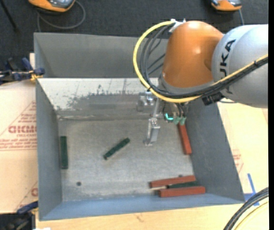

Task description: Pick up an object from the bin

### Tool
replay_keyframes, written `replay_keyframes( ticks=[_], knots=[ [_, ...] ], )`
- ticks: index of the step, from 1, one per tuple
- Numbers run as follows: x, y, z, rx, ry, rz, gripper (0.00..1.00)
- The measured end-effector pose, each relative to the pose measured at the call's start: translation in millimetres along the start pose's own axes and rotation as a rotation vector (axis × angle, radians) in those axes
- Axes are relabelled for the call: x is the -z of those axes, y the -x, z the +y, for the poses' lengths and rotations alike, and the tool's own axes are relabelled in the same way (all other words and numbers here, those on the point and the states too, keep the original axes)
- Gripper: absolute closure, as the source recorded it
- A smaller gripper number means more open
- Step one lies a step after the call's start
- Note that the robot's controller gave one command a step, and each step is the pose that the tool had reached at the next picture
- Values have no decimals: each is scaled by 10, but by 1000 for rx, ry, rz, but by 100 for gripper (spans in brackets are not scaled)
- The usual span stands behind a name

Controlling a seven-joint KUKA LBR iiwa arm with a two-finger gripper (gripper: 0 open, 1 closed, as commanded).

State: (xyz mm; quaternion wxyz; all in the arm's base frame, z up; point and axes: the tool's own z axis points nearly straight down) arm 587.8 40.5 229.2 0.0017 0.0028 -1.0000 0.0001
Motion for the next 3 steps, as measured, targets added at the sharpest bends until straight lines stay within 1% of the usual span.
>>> replay_keyframes(
  ticks=[1,2,3],
  knots=[
    [-1632,194,198,-42,2,0,0],
    [-1582,217,196,-44,3,-8,100],
    [-222,263,465,9,1,-16,100]
  ],
)
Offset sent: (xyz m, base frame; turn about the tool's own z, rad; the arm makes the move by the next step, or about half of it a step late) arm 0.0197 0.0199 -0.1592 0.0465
